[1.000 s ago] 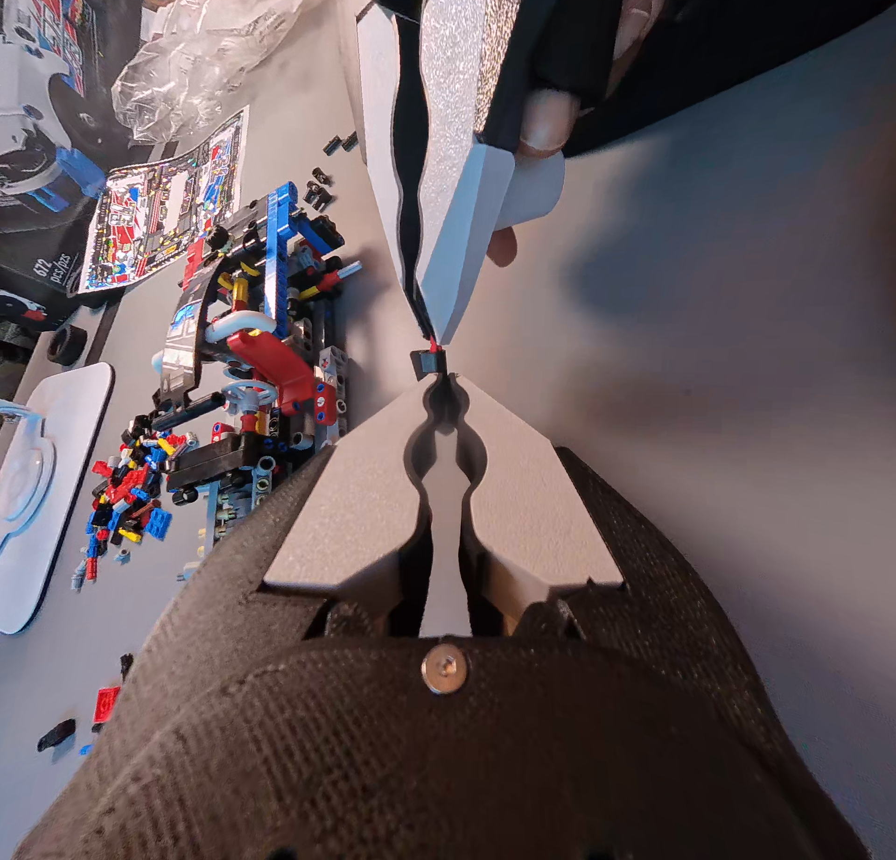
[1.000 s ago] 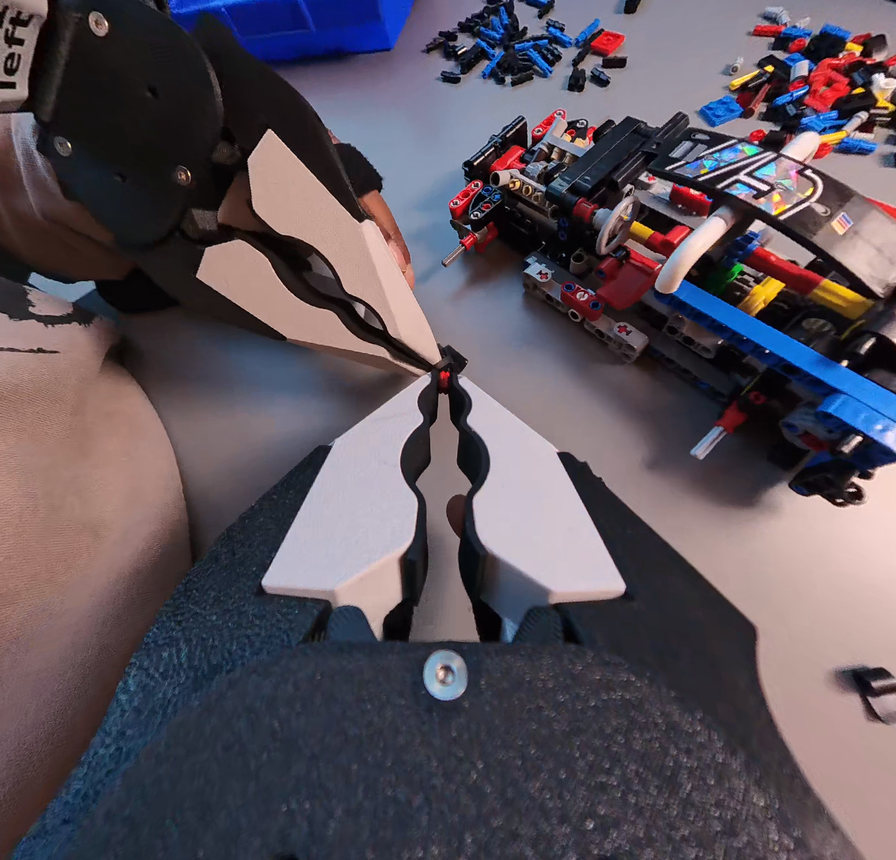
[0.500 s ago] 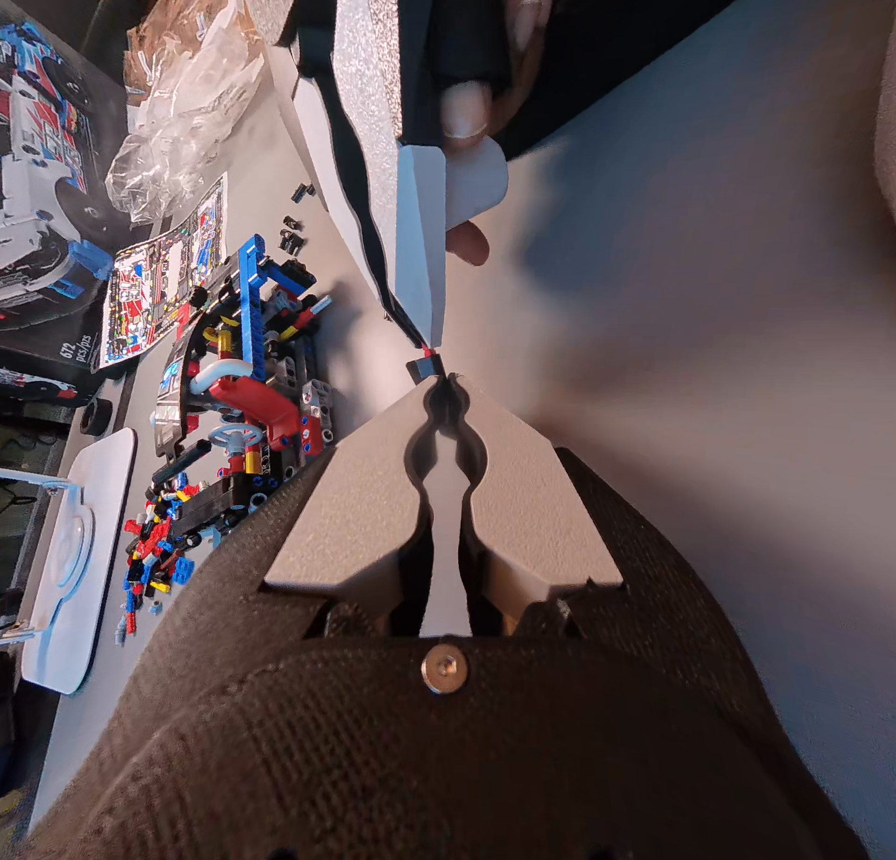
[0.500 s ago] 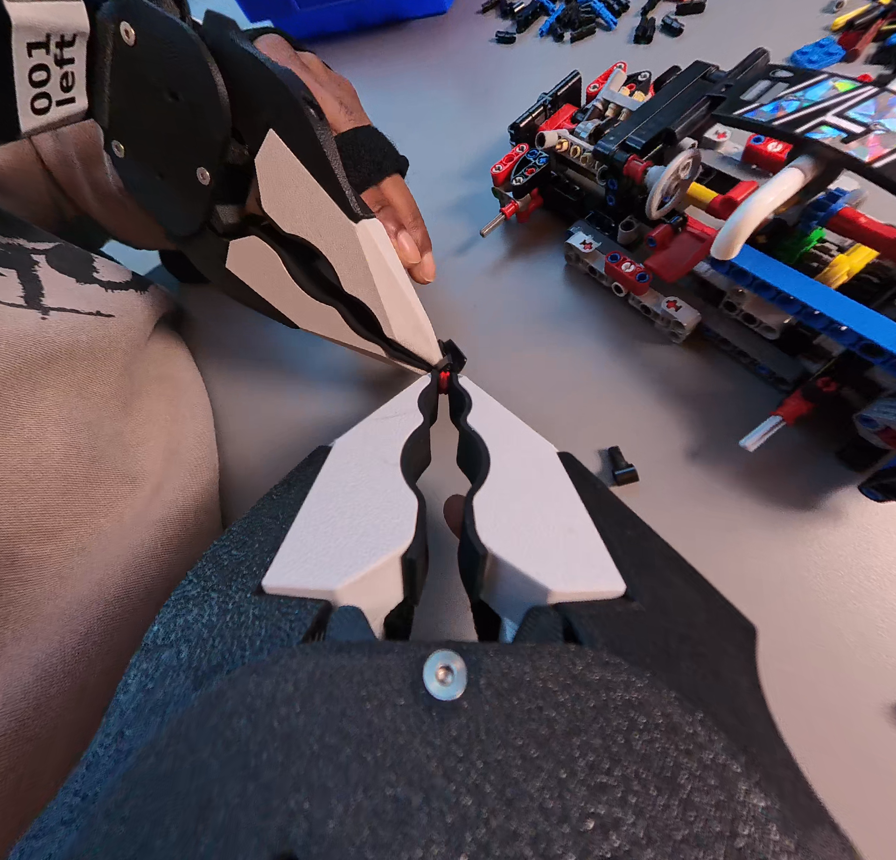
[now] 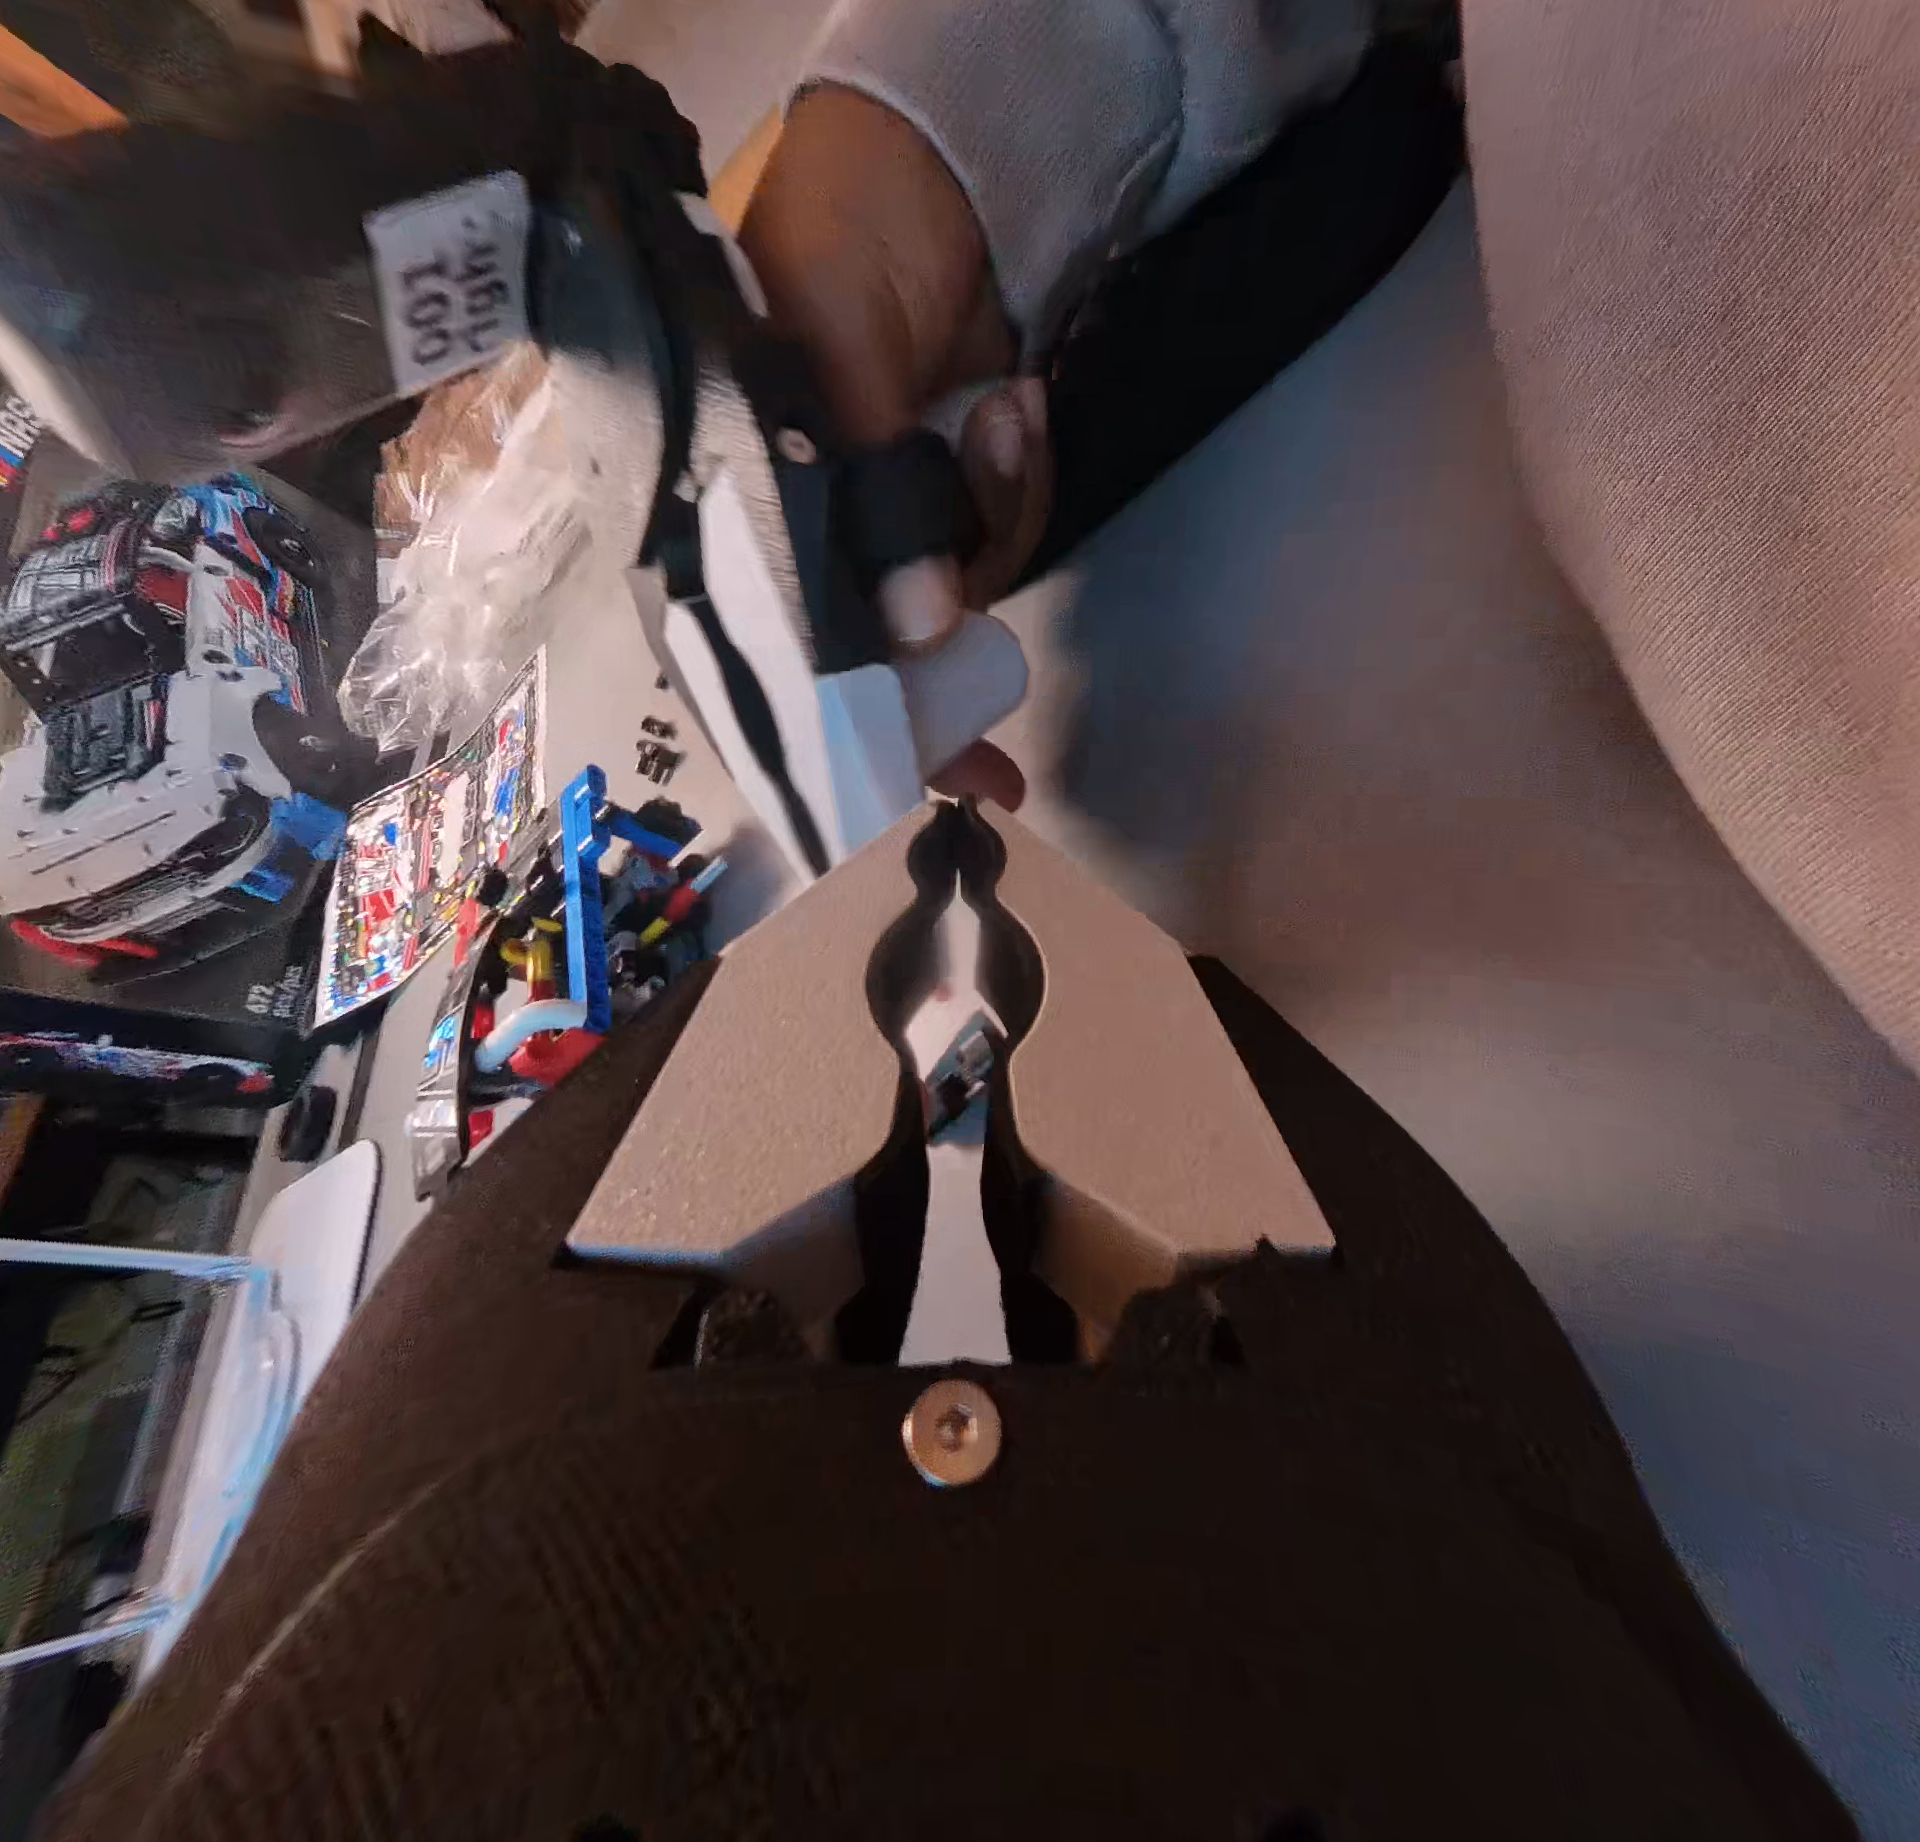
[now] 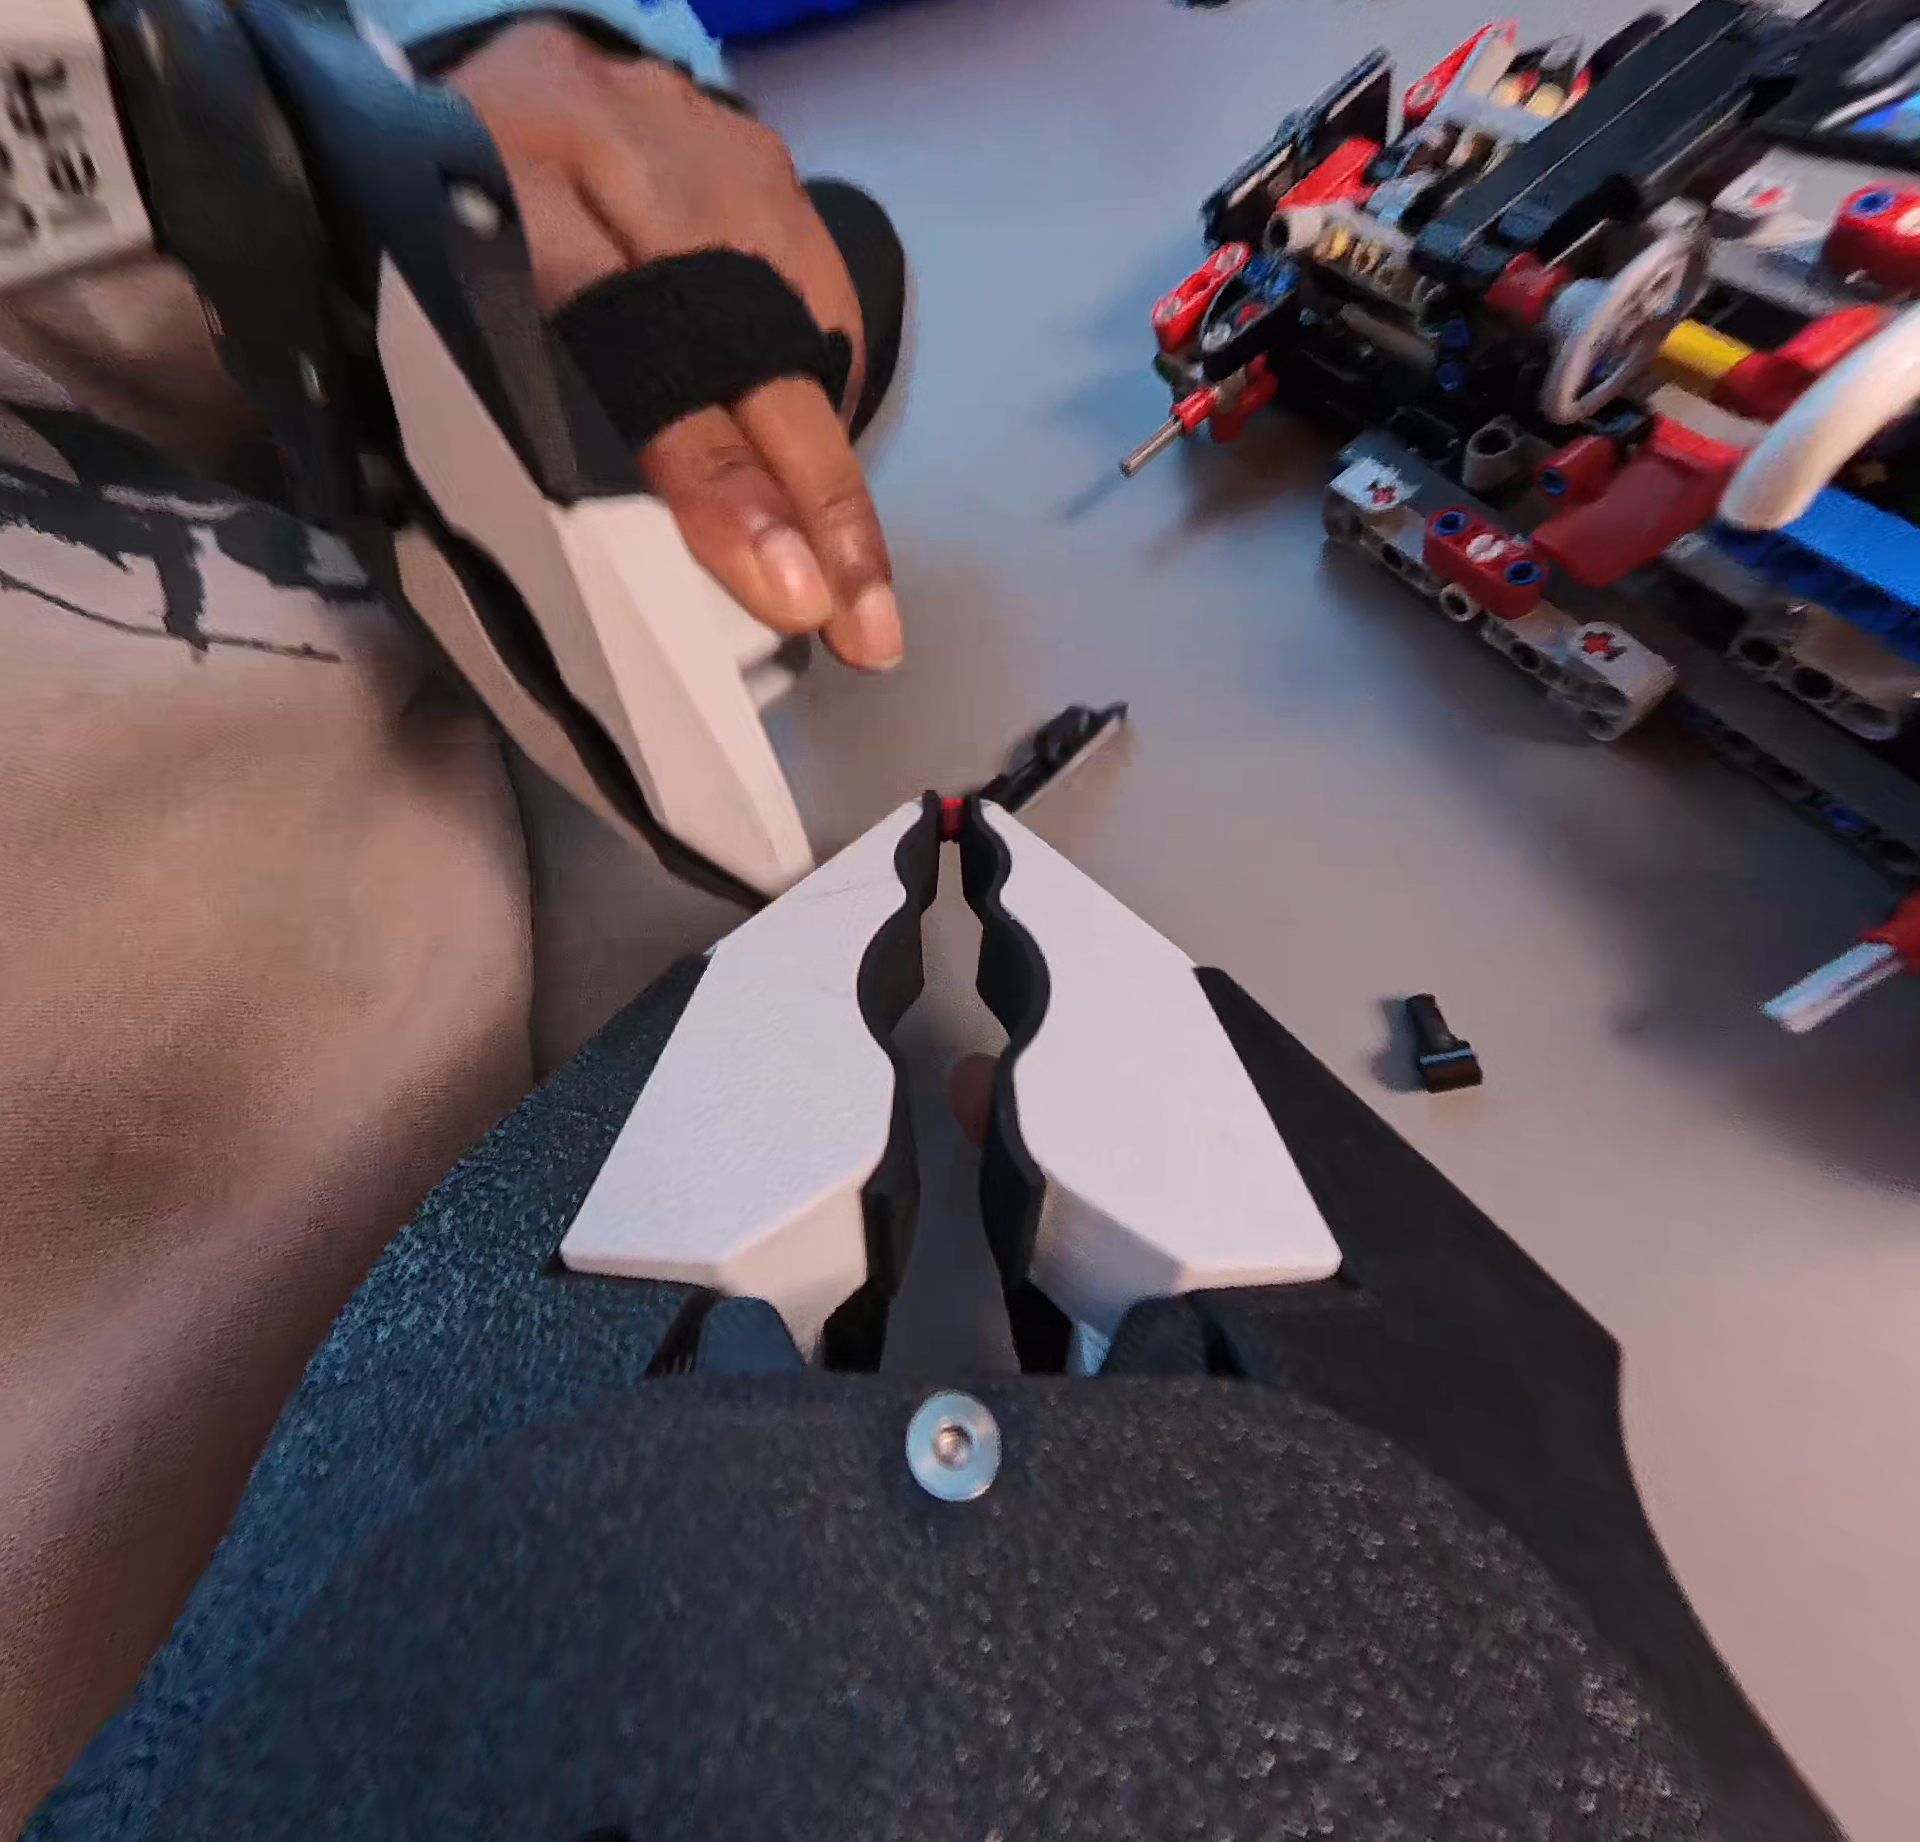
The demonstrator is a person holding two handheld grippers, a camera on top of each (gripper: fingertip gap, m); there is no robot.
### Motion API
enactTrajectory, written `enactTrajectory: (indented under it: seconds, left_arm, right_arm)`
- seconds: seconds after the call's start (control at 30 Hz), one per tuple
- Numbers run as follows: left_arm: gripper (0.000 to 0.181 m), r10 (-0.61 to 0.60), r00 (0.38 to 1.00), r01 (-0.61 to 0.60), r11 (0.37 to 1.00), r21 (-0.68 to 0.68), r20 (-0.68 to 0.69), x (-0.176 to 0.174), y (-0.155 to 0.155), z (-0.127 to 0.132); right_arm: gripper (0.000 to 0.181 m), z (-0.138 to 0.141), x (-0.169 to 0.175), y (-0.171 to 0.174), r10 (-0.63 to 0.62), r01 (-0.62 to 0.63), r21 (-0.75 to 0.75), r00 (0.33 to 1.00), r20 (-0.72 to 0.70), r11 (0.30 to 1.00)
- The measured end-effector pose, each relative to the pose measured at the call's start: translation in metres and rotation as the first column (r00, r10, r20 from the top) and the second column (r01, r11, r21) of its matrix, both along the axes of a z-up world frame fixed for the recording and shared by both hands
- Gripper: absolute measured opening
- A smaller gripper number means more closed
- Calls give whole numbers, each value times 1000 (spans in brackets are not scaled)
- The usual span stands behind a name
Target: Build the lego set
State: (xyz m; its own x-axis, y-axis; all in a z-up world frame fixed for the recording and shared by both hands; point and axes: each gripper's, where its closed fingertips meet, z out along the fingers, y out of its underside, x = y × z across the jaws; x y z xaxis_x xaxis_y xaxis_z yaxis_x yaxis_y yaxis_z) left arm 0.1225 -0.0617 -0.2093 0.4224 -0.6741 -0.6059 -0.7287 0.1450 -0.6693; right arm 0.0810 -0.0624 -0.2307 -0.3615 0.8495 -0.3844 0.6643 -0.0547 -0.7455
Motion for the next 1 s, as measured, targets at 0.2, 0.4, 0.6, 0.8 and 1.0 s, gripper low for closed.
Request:
enactTrajectory:
  seconds: [0.2,0.4,0.6,0.8,1.0]
  left_arm:
    - [0,51,997,-47,997,-69,59,-26,0,-6]
    - [28,84,995,-67,948,-312,43,-62,9,-19]
    - [32,-174,980,103,858,-503,-98,-55,-2,-38]
    - [31,-303,930,124,791,-599,-207,-58,5,-49]
    - [21,-309,939,119,704,-700,-152,-58,-15,-48]
  right_arm:
    - [2,9,-3,25,-109,109,-4,993,-37,994]
    - [2,9,-4,26,-130,131,22,990,-51,991]
    - [2,15,-3,30,-147,147,-9,986,-76,989]
    - [2,24,2,36,-177,173,-46,977,-121,984]
    - [2,30,6,38,-186,175,-88,971,-151,981]
